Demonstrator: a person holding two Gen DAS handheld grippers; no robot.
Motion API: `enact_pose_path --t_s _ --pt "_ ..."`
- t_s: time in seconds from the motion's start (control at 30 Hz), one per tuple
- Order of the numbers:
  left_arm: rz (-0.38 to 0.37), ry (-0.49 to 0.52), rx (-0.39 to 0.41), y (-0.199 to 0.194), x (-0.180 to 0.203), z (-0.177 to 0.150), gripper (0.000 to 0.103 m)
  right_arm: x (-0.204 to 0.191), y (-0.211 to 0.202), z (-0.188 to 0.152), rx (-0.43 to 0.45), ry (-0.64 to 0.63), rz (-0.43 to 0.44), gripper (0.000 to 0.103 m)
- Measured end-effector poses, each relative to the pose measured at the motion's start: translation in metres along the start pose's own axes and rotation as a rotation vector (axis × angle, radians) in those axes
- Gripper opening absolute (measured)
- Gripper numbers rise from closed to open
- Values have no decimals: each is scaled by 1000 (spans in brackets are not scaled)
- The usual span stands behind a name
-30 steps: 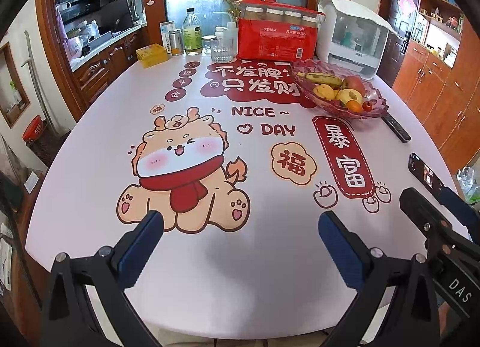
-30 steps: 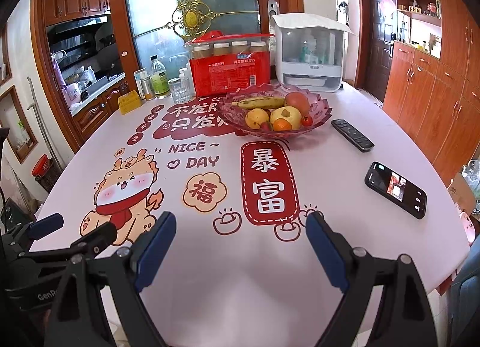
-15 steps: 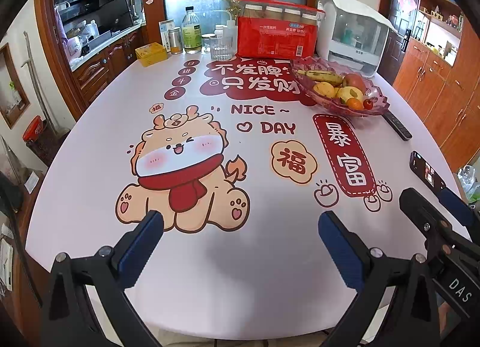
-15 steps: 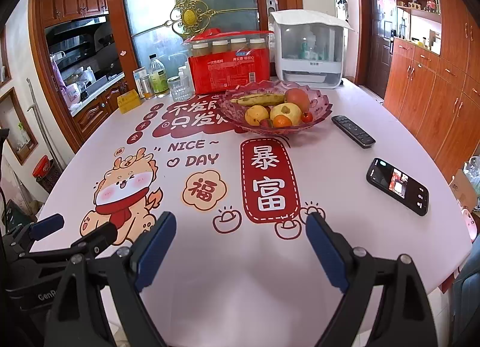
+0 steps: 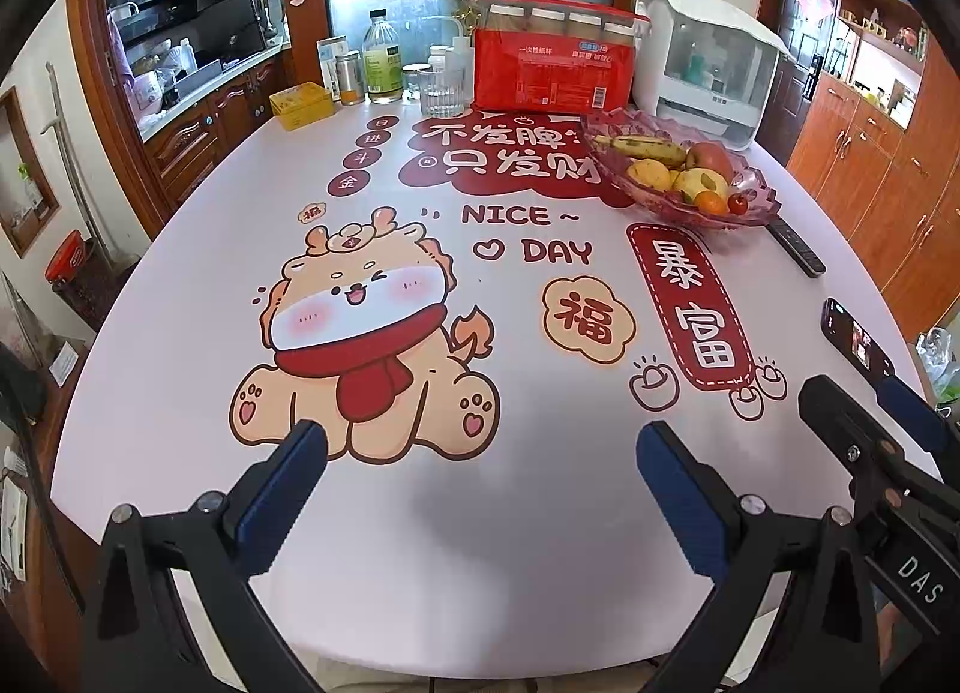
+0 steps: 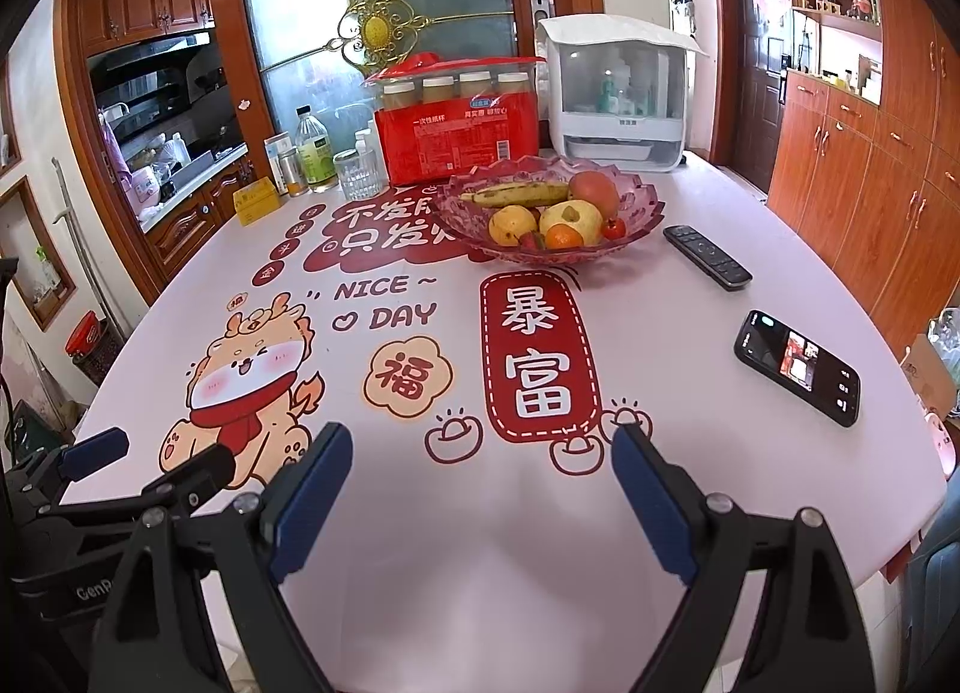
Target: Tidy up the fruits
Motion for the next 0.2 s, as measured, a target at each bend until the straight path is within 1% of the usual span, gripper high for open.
enact_pose_path --t_s 0.2 --pt "-3 0 -5 -1 6 -4 102 -5 0 -3 -3 2 -2 89"
Point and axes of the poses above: each gripper's, at about its wrist camera, not at the fingertips, and y roughly the way its jaws point, x to its right, z to its top, the point moved 1 cm from there along y, roughly the way its jaws point, and after that the axes turned 10 degrees about y, right-handed, at the moved point
